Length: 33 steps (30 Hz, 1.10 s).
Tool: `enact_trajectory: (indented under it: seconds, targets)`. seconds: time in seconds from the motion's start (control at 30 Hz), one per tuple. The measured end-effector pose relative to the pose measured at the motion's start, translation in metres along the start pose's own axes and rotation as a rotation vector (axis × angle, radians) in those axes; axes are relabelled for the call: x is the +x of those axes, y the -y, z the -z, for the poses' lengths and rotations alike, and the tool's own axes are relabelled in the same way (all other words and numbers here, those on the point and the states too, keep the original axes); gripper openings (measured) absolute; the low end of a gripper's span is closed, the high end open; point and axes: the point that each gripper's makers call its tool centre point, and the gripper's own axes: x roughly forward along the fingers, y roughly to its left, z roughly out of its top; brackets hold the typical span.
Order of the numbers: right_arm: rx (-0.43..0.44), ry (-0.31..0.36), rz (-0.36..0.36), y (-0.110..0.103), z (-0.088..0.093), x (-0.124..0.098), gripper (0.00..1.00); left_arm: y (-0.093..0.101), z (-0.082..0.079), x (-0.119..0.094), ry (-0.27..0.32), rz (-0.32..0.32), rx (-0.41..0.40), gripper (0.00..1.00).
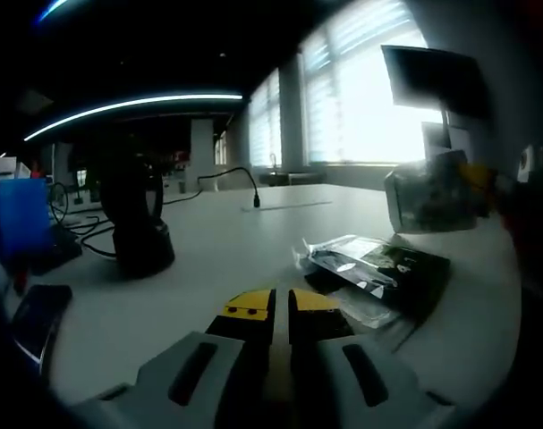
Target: Clip sheet goods on table flip sheet goods clip sheet goods scan sheet goods put sheet goods back to table
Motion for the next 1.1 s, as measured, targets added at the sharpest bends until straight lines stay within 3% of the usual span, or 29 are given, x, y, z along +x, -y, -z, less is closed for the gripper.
enact_trajectory:
  seconds: [0.53,1.1]
  targets:
    - [-0.081,-0.032,0.046,0.013,0.006,-0.007,0.00,-0.005,0.001,0.002,0.000,0.000,0.000,0.00]
    - [-0.162,-0.168,0.064,0.018,0.019,-0.009,0.00,-0.011,0.001,0.006,0.003,0.000,-0.002,0.00]
